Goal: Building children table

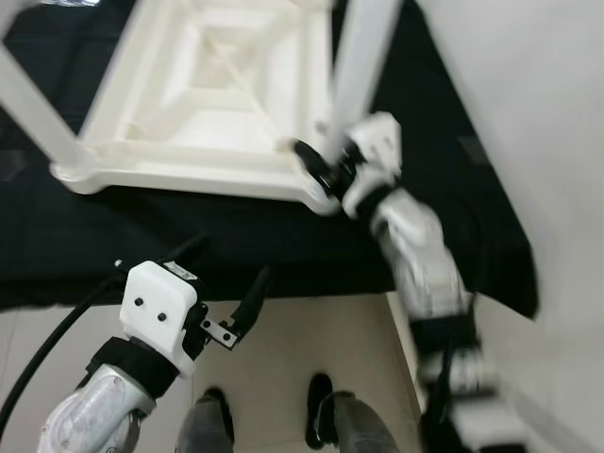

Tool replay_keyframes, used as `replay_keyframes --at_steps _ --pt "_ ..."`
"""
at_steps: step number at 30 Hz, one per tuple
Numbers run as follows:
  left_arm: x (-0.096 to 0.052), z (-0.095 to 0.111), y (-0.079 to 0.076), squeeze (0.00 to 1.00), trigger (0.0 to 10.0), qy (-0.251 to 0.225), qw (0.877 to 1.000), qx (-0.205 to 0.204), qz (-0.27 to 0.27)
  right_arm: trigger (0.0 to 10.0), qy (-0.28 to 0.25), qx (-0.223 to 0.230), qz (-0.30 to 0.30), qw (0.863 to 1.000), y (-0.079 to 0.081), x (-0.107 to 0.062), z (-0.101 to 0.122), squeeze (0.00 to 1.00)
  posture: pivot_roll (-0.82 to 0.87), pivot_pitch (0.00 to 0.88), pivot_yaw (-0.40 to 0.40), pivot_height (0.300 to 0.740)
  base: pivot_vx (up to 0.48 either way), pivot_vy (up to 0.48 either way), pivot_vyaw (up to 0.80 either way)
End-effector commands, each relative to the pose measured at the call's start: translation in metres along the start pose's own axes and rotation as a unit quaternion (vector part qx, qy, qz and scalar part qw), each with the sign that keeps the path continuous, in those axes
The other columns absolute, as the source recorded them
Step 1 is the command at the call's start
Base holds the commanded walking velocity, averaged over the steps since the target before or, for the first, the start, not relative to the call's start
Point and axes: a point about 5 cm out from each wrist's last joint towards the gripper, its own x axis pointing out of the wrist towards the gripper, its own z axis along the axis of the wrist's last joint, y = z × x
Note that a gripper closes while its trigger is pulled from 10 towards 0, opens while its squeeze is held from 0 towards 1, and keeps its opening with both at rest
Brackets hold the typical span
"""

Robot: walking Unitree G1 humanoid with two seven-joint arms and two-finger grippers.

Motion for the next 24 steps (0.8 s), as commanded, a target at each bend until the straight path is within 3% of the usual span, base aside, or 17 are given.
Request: replay_keyframes --at_steps 1,3,5,6,7,9,10,14,16,17,18,19,21,22,24 --pt "0.0 -0.002 -0.006 0.0 10.0 0.003 1.0 -0.012 -0.017 0.0 0.108 0.023 -0.016 0.994 -0.003 -0.013 -0.044 0.0 0.16 0.353 -0.112 0.74 0.0 0.0 0.0" --pt "0.001 -0.003 -0.007 0.0 10.0 0.003 1.0 -0.014 -0.018 0.0 0.092 0.018 0.002 0.996 0.001 -0.004 -0.038 0.0 0.16 0.346 -0.104 0.74 0.0 0.0 0.0" --pt "0.001 -0.004 -0.005 0.0 10.0 0.003 1.0 -0.012 -0.012 10.0 0.078 0.01 0.044 0.996 0.008 0.011 -0.026 0.0 0.16 0.343 -0.115 0.74 0.0 0.0 0.0" --pt "0.001 -0.004 -0.005 0.0 10.0 0.003 1.0 -0.012 -0.012 10.0 0.078 0.01 0.044 0.996 0.008 0.011 -0.026 0.0 0.16 0.343 -0.115 0.74 0.0 0.0 0.0" --pt "0.002 -0.004 -0.005 0.0 10.0 0.002 1.0 -0.011 -0.01 10.0 0.065 0.01 0.073 0.995 0.01 0.016 -0.019 0.54 0.16 0.342 -0.122 0.74 0.0 0.0 0.0" --pt "0.002 -0.004 -0.004 0.0 10.0 0.001 1.0 -0.011 -0.009 10.0 0.057 0.011 0.09 0.994 0.011 0.018 -0.015 0.54 0.16 0.342 -0.122 0.74 0.0 0.0 0.0" --pt "0.003 -0.004 -0.005 0.0 10.0 0.0 1.0 -0.011 -0.009 10.0 0.05 0.012 0.125 0.991 0.014 0.019 -0.011 1.0 0.15 0.341 -0.128 0.74 0.0 0.0 0.0" --pt "0.004 -0.003 -0.007 0.0 10.0 -0.003 1.0 -0.013 -0.014 10.0 0.017 -0.004 0.218 0.976 0.015 0.022 0.011 1.0 0.16 0.34 -0.129 0.74 0.0 0.0 0.0" --pt "0.005 -0.003 -0.008 0.0 10.0 -0.004 1.0 -0.014 -0.015 10.0 0.011 -0.009 0.234 0.972 0.015 0.022 0.015 1.0 0.16 0.34 -0.129 0.74 0.0 0.0 0.0" --pt "0.005 -0.003 -0.008 0.0 10.0 -0.005 1.0 -0.014 -0.016 10.0 0.003 -0.012 0.26 0.966 0.014 0.024 0.019 0.29 0.16 0.339 -0.13 0.74 0.0 0.0 0.0" --pt "0.005 -0.003 -0.009 0.0 10.0 -0.005 1.0 -0.014 -0.017 10.0 -0.004 -0.019 0.284 0.959 0.013 0.025 0.022 0.0 0.16 0.34 -0.13 0.74 0.0 0.0 0.0" --pt "0.005 -0.003 -0.009 0.0 10.0 -0.005 1.0 -0.014 -0.017 10.0 -0.004 -0.019 0.284 0.959 0.013 0.025 0.022 0.0 0.16 0.34 -0.13 0.74 0.0 0.0 0.0" --pt "0.006 -0.003 -0.01 0.0 10.0 -0.006 1.0 -0.014 -0.018 10.0 -0.006 -0.017 0.342 0.94 0.012 0.027 0.025 0.0 0.17 0.341 -0.13 0.74 0.0 0.0 0.0" --pt "0.006 -0.003 -0.01 0.0 10.0 -0.006 1.0 -0.014 -0.018 10.0 -0.006 -0.017 0.342 0.94 0.012 0.027 0.025 0.0 0.17 0.341 -0.13 0.74 0.0 0.0 0.0" --pt "0.006 -0.002 -0.01 0.0 10.0 -0.007 1.0 -0.013 -0.017 10.0 -0.004 -0.011 0.381 0.924 0.008 0.031 0.028 0.0 0.18 0.341 -0.132 0.74 0.0 0.0 0.0"
